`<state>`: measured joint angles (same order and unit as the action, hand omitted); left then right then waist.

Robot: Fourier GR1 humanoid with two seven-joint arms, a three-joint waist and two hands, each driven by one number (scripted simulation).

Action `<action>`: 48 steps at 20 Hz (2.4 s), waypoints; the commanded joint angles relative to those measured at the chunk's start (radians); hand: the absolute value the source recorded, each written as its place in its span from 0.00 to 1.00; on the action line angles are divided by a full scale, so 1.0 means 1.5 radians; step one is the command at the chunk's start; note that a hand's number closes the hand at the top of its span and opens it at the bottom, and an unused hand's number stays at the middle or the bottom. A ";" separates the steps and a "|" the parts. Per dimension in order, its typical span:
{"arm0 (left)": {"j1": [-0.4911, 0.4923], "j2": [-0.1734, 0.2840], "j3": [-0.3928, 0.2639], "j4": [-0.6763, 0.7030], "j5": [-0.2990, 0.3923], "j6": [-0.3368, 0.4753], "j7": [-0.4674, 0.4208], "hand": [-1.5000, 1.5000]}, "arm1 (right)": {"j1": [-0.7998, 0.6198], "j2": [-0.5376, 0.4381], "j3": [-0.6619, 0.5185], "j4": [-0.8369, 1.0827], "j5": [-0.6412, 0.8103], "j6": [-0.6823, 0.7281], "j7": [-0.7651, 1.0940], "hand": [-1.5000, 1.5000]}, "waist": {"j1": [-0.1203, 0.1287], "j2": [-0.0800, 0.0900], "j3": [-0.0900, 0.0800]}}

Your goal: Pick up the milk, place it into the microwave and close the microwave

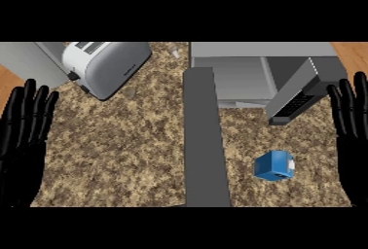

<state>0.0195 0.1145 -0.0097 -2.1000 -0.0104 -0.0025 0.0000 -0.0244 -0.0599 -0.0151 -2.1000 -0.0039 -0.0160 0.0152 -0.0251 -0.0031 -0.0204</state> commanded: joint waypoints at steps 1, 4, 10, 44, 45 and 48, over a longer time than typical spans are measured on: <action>-0.019 -0.030 -0.010 0.047 0.009 0.003 -0.045 0.00 | -0.012 -0.014 0.011 -0.060 0.013 -0.002 0.064 0.00 | 0.014 0.002 0.013; -0.065 0.003 0.051 0.049 0.057 -0.013 0.009 0.00 | 0.052 0.035 0.100 -0.095 0.091 -0.027 0.023 0.00 | 0.015 0.001 0.013; -0.053 0.005 0.093 0.110 0.116 -0.027 0.020 0.00 | 0.091 0.039 0.232 -0.162 0.154 -0.023 0.131 0.00 | 0.015 0.001 0.013; 0.221 0.020 0.271 -0.084 0.322 -0.232 0.030 0.00 | 0.290 -0.001 0.105 0.064 0.084 -0.085 -0.136 0.00 | 0.018 0.001 0.014; 0.201 0.055 0.302 -0.040 0.345 -0.253 0.021 0.00 | 0.235 -0.007 0.066 0.149 0.067 -0.077 -0.156 0.00 | 0.020 0.002 0.014; 0.226 0.045 0.326 -0.063 0.373 -0.262 0.028 0.00 | 0.241 -0.012 0.030 0.179 0.040 -0.070 -0.194 0.00 | 0.021 0.001 0.014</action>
<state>0.3271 0.1666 0.4182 -2.1716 0.4709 -0.3615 0.0284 0.3551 -0.0733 0.0992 -1.9349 0.1018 -0.1311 -0.2024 0.0028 -0.0009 0.0002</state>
